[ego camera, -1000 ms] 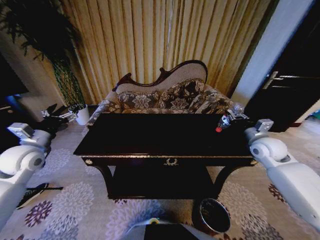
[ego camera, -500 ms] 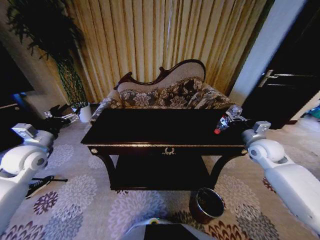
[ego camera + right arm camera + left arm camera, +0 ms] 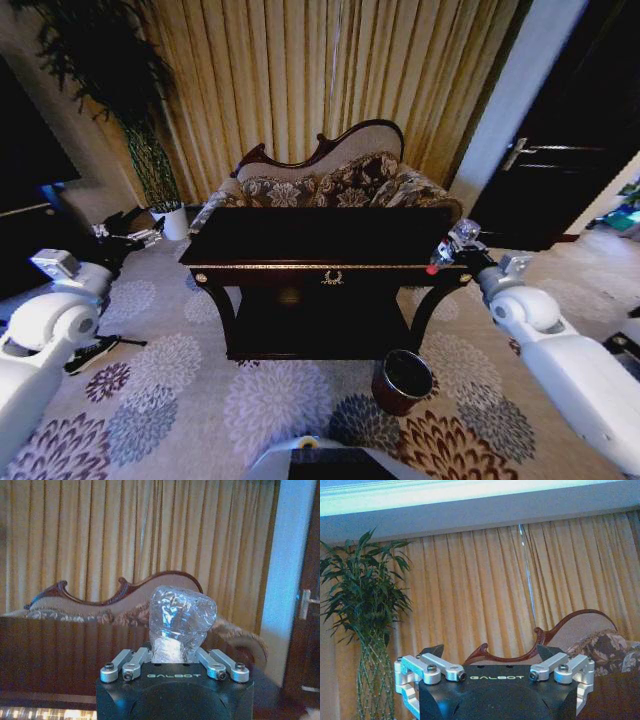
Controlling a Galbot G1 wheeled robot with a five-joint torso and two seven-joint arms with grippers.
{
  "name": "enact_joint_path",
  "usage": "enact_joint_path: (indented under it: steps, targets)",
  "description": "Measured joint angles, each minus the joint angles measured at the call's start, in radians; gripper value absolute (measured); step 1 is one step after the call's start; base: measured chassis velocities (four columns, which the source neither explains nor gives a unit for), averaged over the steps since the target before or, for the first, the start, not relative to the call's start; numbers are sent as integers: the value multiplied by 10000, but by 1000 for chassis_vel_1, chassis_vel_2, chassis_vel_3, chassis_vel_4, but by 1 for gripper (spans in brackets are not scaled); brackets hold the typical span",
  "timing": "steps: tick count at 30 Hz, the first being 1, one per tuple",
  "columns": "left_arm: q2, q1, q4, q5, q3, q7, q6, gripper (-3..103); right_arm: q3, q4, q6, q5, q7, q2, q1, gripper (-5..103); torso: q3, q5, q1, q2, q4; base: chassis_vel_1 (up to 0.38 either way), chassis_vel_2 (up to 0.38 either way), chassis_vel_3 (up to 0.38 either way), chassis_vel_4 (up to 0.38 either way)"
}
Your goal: Move to the front of the table and place the trash on the table into the trash bin.
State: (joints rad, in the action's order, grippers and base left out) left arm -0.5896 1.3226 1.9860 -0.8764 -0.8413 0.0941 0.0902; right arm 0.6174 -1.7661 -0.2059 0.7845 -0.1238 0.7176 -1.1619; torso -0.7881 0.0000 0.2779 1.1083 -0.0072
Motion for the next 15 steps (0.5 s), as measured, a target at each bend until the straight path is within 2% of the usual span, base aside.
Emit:
enact_joint_path:
  steps: [9, 10, 11, 12, 15]
  targets:
    - [-524, 41, -21, 302, 126, 58, -5, 100, 52, 523, 167, -757, 286, 931, -750, 26, -5, -3, 9, -6, 0, 10, -2, -7, 11]
    - [-714, 61, -37, 331, 125, 67, -8, 100, -81, 1149, 496, -1391, 411, 1606, -1049, 26, -3, -6, 7, -5, 0, 0, 0, 0, 0]
    - [-738, 57, -37, 332, 125, 71, -8, 100, -257, 1624, 724, -1828, 446, 1951, -1098, 26, -2, 0, 5, -4, 0, 0, 0, 0, 0]
    - [-738, 57, -37, 332, 125, 71, -8, 100, -257, 1624, 724, -1828, 446, 1951, -1098, 26, -2, 0, 5, -4, 0, 0, 0, 0, 0]
    - [-745, 43, -21, 333, 128, 79, -9, 100, -587, 3137, 1335, -3000, 592, 2735, -991, 26, -2, 1, 4, -3, -1, 0, 0, 0, 0]
